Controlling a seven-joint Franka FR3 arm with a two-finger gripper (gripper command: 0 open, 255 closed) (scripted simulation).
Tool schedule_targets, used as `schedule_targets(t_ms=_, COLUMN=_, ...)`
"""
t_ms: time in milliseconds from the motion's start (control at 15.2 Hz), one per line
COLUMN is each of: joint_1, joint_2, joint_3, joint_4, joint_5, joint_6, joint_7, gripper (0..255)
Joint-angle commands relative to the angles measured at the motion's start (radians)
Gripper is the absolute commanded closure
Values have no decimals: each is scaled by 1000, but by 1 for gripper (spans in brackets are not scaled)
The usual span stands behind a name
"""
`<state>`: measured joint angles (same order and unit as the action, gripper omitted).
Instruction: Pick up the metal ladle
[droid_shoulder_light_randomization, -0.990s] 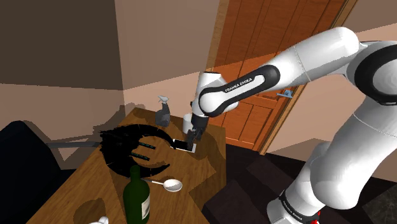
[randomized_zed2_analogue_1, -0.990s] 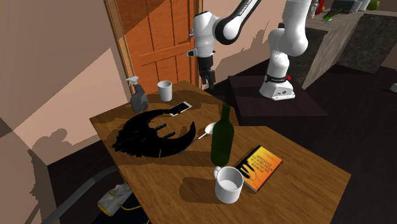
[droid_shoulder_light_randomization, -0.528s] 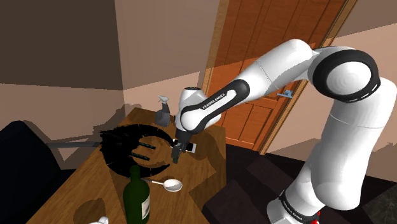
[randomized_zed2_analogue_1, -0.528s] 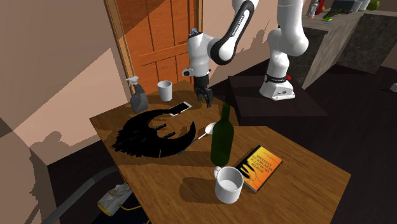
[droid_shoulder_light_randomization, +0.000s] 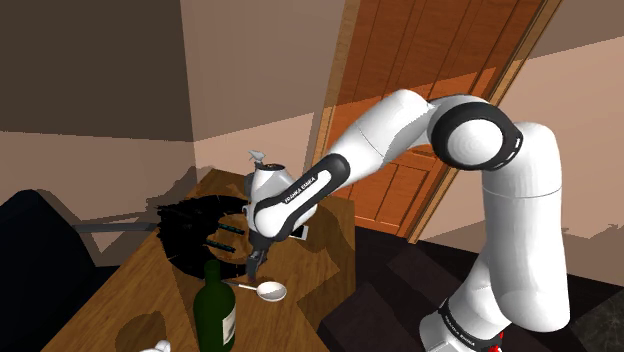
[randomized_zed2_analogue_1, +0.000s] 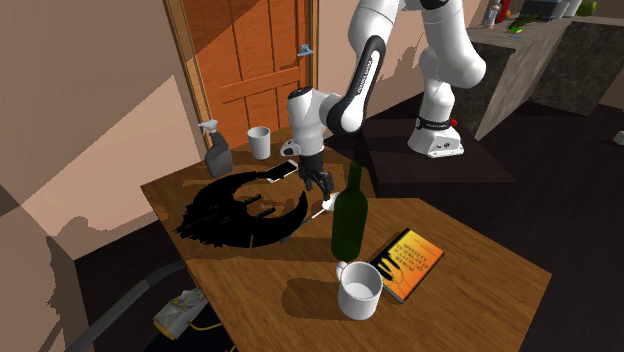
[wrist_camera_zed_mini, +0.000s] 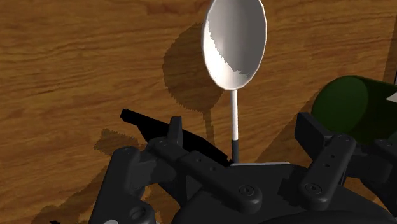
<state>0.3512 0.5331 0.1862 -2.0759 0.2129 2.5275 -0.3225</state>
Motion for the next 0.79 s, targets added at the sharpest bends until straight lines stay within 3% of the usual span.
schedule_targets(t_ms=0, joint_1=20, joint_2=67, joint_3=8, joint_4=52, joint_5=-14, joint_6=14, joint_7=-11, gripper=0)
schedule_targets(t_ms=726, joint_1=37, joint_2=192, joint_3=4, joint_4=110, joint_5=-21, joint_6=79, joint_7=-29, gripper=0)
